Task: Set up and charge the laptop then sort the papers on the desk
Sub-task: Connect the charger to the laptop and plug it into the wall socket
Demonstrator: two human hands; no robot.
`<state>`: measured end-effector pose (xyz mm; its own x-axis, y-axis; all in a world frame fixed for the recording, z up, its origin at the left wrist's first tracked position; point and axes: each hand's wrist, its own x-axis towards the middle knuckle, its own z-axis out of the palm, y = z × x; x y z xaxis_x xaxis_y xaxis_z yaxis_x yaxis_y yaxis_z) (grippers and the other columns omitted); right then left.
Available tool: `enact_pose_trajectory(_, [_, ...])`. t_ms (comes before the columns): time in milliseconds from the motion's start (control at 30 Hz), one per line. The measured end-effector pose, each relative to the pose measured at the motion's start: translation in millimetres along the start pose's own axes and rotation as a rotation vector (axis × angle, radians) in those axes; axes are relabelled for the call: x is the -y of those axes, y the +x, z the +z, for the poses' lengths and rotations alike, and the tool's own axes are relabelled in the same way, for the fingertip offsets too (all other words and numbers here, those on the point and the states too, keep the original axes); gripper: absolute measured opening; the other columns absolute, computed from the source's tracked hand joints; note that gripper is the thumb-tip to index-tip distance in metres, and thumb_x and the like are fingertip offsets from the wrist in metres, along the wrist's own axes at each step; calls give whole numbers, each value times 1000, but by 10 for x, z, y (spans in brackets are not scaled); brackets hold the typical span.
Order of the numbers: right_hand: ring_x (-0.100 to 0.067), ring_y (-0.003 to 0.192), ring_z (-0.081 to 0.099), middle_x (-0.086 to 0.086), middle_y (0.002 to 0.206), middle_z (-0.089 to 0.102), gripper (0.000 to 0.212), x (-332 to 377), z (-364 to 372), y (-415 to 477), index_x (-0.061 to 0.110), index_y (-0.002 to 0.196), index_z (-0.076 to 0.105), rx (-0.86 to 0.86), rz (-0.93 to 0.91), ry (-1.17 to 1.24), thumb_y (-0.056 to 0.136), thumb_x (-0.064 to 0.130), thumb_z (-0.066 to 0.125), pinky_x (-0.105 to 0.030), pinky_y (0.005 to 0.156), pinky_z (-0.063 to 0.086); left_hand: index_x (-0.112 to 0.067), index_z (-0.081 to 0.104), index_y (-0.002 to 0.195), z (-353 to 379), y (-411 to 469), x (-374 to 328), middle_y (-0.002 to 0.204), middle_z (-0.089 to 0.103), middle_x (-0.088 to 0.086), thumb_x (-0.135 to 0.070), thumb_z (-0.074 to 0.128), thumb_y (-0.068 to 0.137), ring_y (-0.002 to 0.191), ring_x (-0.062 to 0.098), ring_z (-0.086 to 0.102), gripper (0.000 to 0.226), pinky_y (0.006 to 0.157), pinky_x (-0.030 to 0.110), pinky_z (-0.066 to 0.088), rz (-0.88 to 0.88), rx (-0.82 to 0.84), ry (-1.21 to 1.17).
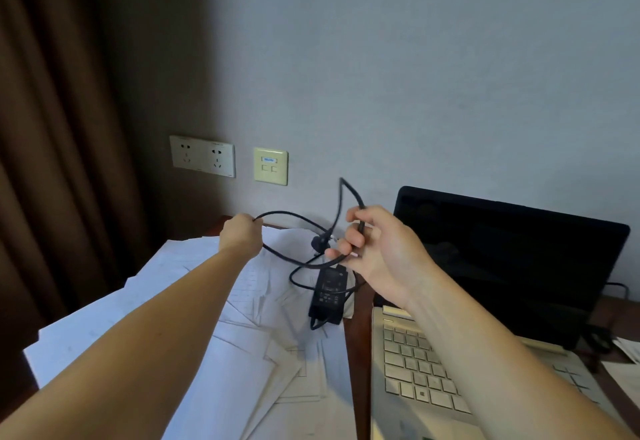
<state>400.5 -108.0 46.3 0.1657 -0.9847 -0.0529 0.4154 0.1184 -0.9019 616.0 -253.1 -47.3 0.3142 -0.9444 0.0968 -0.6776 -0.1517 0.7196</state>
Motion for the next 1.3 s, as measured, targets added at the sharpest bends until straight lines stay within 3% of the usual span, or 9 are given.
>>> enact_pose_trajectory(100, [-19, 50, 45, -4, 55, 36, 27, 22, -49, 71, 5, 107, 63, 11, -52, -148, 103, 27, 47, -44, 77, 49, 1, 70, 103, 9, 3, 112, 98, 68, 16, -6, 46, 102, 86, 29, 62, 26, 77, 37, 54, -8, -29, 28])
enact_pose_trajectory(200, [-23, 55, 57, -6, 57, 52, 27, 52, -25, 167, 19, 128, 59, 55, -55, -255, 105, 23, 45, -44, 77, 50, -8, 68, 123, -59, -69, 81, 119, 68, 15, -21, 49, 105, 102, 31, 64, 29, 89, 39, 54, 35, -77, -68])
enact_pose_trajectory(300, [-28, 73, 63, -16, 81, 69, 26, 58, 42, 238, 14, 125, 57, 97, -51, -274, 107, 17, 40, -47, 79, 56, -4, 71, 111, -275, -258, -184, 115, 68, 16, -31, 41, 105, 98, 25, 62, 40, 86, 41, 52, 213, -135, -89])
enact_pose_trajectory(433, [-23, 88, 67, -13, 99, 73, 18, -126, 220, 216, 13, 111, 61, 130, -89, -459, 105, 14, 44, -48, 93, 53, -11, 77, 104, -840, -679, -833, 90, 74, -2, -48, 31, 108, 83, 17, 64, 59, 81, 34, 44, 114, 298, -672])
enact_pose_trajectory(600, [-13, 91, 67, -4, 101, 73, 17, -397, 489, 44, 19, 103, 70, 168, -77, -622, 100, 12, 54, -32, 84, 54, -6, 70, 108, -1194, -921, -908, 71, 62, -1, -24, 46, 108, 67, 15, 57, 30, 69, 28, 44, 230, 548, -736])
enact_pose_trajectory(767, [-32, 106, 65, -14, 115, 70, 43, -106, 696, 129, 3, 123, 61, -16, 54, 28, 94, 28, 42, -47, 94, 51, -6, 68, 105, -1428, -1087, -552, 81, 67, 7, -20, 44, 109, 77, 18, 64, 28, 78, 31, 58, 378, 584, -779])
enact_pose_trajectory(900, [-32, 82, 68, -19, 98, 70, 35, 149, 1053, 147, -1, 110, 52, -151, 47, 286, 100, 31, 45, -45, 70, 56, 0, 66, 108, -1563, -1175, -233, 97, 76, 7, -20, 45, 108, 95, 21, 71, 29, 86, 31, 57, 497, 610, -518])
enact_pose_trajectory(1100, [-20, 56, 46, -9, 71, 50, 18, 311, 1148, 368, 5, 91, 46, -362, -14, 249, 102, 18, 40, -40, 67, 56, -10, 72, 110, -1485, -1148, 58, 108, 77, -1, -30, 47, 107, 106, 12, 72, 32, 102, 41, 52, 451, 697, -312])
enact_pose_trajectory(1300, [-15, 45, 23, -2, 61, 33, 28, 194, 998, 698, 13, 80, 41, -464, -71, 191, 102, 26, 29, -24, 45, 26, -16, 71, 105, -1396, -962, 82, 106, 77, -5, -32, 42, 109, 103, 5, 69, 33, 103, 41, 51, 427, 732, -211])
